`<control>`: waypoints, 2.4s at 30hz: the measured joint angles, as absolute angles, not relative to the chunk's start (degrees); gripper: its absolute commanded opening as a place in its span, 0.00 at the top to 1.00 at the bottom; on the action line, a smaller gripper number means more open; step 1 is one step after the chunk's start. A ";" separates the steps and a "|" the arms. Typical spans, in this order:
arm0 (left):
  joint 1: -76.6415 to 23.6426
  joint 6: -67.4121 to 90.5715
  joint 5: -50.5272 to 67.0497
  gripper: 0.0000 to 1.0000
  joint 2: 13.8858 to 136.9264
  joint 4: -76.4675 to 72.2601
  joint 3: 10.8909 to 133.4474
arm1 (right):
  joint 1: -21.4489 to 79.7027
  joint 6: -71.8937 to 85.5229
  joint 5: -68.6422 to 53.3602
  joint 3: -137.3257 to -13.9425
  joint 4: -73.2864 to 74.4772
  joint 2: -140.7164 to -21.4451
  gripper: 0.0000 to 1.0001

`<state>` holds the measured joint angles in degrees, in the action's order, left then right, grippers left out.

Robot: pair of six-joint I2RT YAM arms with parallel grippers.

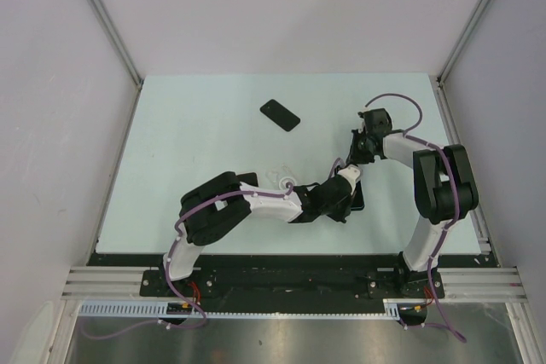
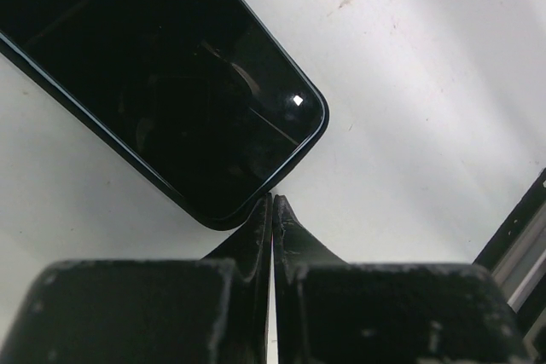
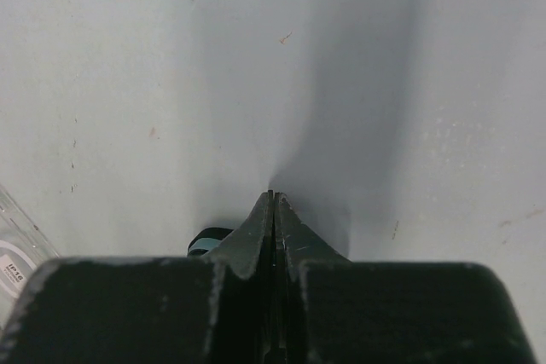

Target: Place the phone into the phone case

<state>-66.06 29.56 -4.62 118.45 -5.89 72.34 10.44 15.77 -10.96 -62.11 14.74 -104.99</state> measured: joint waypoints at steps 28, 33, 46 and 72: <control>-64.42 31.62 -3.77 0.57 107.50 1.19 71.46 | 1.48 17.08 -14.61 -60.12 21.78 -95.53 0.36; -60.05 32.27 -0.89 0.47 107.31 2.09 71.46 | -0.62 17.30 -21.63 -57.10 20.86 -93.21 0.00; -50.52 33.01 7.73 0.39 117.43 1.48 75.72 | -3.64 18.00 -30.44 -44.36 15.09 -88.44 0.05; -48.25 39.66 17.63 0.81 125.62 -1.91 82.43 | -4.19 27.70 -41.43 -34.37 -0.49 -85.91 0.04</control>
